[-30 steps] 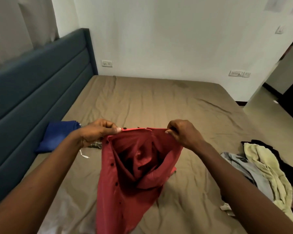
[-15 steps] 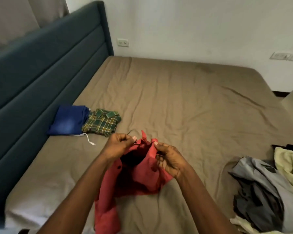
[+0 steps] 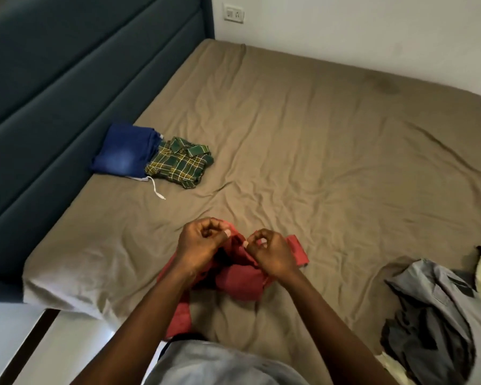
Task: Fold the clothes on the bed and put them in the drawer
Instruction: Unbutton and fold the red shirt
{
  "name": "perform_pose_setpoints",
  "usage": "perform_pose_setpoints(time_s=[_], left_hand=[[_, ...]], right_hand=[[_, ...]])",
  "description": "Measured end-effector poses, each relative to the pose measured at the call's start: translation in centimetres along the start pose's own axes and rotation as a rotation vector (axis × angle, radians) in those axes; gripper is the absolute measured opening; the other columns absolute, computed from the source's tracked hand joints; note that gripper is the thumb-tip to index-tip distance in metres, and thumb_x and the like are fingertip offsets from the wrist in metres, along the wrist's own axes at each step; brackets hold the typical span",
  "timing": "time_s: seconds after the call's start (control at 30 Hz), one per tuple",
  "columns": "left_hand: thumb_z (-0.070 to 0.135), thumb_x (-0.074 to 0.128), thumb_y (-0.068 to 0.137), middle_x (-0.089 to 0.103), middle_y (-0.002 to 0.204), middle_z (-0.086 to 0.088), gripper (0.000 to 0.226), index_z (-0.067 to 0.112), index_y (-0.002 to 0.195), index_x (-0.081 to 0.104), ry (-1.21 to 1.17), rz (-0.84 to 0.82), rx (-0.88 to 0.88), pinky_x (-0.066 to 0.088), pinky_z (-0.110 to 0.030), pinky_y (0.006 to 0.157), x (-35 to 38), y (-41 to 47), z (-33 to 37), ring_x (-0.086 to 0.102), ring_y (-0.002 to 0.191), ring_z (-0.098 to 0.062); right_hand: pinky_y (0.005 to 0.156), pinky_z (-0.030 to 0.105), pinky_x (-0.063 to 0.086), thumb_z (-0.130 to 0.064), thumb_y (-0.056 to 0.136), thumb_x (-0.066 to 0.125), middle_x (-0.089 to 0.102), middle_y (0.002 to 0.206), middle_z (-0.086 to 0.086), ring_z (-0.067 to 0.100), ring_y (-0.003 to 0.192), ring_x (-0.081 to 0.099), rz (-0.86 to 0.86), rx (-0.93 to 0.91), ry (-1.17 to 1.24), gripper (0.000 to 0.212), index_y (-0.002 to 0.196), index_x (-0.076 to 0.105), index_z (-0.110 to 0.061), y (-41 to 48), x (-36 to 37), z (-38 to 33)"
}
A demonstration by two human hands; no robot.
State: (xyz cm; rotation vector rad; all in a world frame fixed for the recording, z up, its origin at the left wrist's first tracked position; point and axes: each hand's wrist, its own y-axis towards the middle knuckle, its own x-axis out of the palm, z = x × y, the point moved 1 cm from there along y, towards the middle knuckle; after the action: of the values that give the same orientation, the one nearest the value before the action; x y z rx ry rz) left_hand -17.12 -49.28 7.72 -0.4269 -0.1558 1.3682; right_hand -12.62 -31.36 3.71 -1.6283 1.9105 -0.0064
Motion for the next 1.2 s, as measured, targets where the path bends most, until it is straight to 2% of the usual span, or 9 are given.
perform_pose_setpoints(time_s=[0.1, 0.17, 0.23, 0.4, 0.6, 0.73, 0.83, 1.07, 1.2], left_hand=[[-0.001, 0.076, 0.087, 0.073, 0.077, -0.007, 0.017, 0.016, 0.09, 0.075, 0.088, 0.14, 0.049, 0.057, -0.025, 0.06, -3.7, 3.6, 1.7, 0.068, 0.065, -0.015], [0.009, 0.082, 0.085, 0.074, 0.076, 0.002, 0.022, 0.025, 0.098, 0.077, 0.2, 0.21, 0.139, 0.058, -0.027, 0.07, -6.6, 6.4, 3.9, 0.071, 0.07, -0.012], [0.015, 0.081, 0.086, 0.074, 0.079, 0.007, 0.021, 0.026, 0.104, 0.078, 0.272, 0.222, 0.252, 0.059, -0.03, 0.078, -7.8, 8.3, 6.6, 0.07, 0.075, -0.008], [0.021, 0.081, 0.085, 0.078, 0.091, 0.014, 0.015, 0.026, 0.099, 0.081, 0.222, 0.37, 0.377, 0.06, -0.031, 0.088, -5.7, 8.5, 10.3, 0.073, 0.087, -0.002], [0.01, 0.082, 0.082, 0.078, 0.087, 0.014, 0.015, 0.023, 0.089, 0.081, 0.229, 0.185, 0.294, 0.059, -0.028, 0.08, -0.7, 2.2, 2.5, 0.073, 0.084, -0.002], [0.002, 0.08, 0.083, 0.078, 0.084, 0.011, 0.026, 0.028, 0.084, 0.079, 0.171, 0.101, 0.176, 0.054, -0.026, 0.076, 0.7, 0.0, -1.7, 0.071, 0.078, -0.002], [0.002, 0.078, 0.086, 0.079, 0.084, 0.004, 0.021, 0.022, 0.088, 0.081, 0.131, 0.106, 0.125, 0.053, -0.023, 0.074, 0.7, -0.9, -2.4, 0.07, 0.075, -0.003], [0.005, 0.078, 0.085, 0.078, 0.084, 0.009, 0.014, 0.016, 0.092, 0.081, 0.204, 0.157, 0.178, 0.056, -0.017, 0.071, 0.6, -2.5, -1.7, 0.072, 0.077, -0.002], [0.007, 0.079, 0.084, 0.077, 0.084, 0.014, 0.014, 0.019, 0.09, 0.082, 0.291, 0.16, 0.224, 0.054, -0.015, 0.071, 1.0, -2.7, -1.5, 0.07, 0.079, 0.0]], right_hand=[[0.054, 0.018, 0.036, -0.027, 0.092, 0.075, 0.056, 0.057, -0.013, -0.002, 0.049, 0.048, -0.322, -0.168, -0.357, 0.011, 0.085, 0.073, -0.018, 1.3, -3.5, -1.8], [0.052, 0.017, 0.033, -0.018, 0.098, 0.069, 0.052, 0.063, -0.005, -0.002, 0.051, 0.04, -0.402, -0.168, -0.085, 0.017, 0.09, 0.07, -0.003, 1.8, -6.3, -4.0], [0.053, 0.016, 0.038, -0.014, 0.1, 0.064, 0.055, 0.071, 0.007, 0.004, 0.058, 0.047, -0.395, -0.155, 0.22, 0.014, 0.091, 0.067, -0.004, 2.4, -8.2, -6.9], [0.052, 0.023, 0.047, -0.011, 0.101, 0.061, 0.063, 0.066, 0.005, 0.012, 0.055, 0.054, -0.259, 0.033, 0.472, 0.015, 0.091, 0.067, -0.001, 3.8, -6.0, -8.7], [0.053, 0.023, 0.058, 0.0, 0.099, 0.057, 0.066, 0.067, 0.009, 0.012, 0.053, 0.064, -0.247, 0.294, 0.988, 0.019, 0.086, 0.07, -0.002, 0.0, 1.0, -4.5], [0.052, 0.016, 0.045, -0.003, 0.099, 0.059, 0.061, 0.066, 0.0, 0.008, 0.06, 0.052, -0.154, 0.23, 0.793, 0.025, 0.078, 0.067, -0.012, -2.0, 3.3, -2.5], [0.059, 0.017, 0.052, 0.003, 0.099, 0.058, 0.065, 0.061, -0.006, 0.004, 0.059, 0.059, -0.141, 0.244, 0.825, 0.025, 0.079, 0.066, -0.01, -2.8, 3.4, -2.1], [0.06, 0.024, 0.06, 0.008, 0.096, 0.058, 0.058, 0.061, 0.004, 0.008, 0.055, 0.058, -0.16, 0.307, 0.984, 0.027, 0.072, 0.062, -0.003, -2.9, 3.2, -2.4], [0.061, 0.026, 0.06, 0.011, 0.094, 0.059, 0.067, 0.067, 0.009, 0.013, 0.062, 0.068, -0.145, 0.305, 1.017, 0.029, 0.068, 0.064, -0.002, -3.0, 2.7, -2.4]])
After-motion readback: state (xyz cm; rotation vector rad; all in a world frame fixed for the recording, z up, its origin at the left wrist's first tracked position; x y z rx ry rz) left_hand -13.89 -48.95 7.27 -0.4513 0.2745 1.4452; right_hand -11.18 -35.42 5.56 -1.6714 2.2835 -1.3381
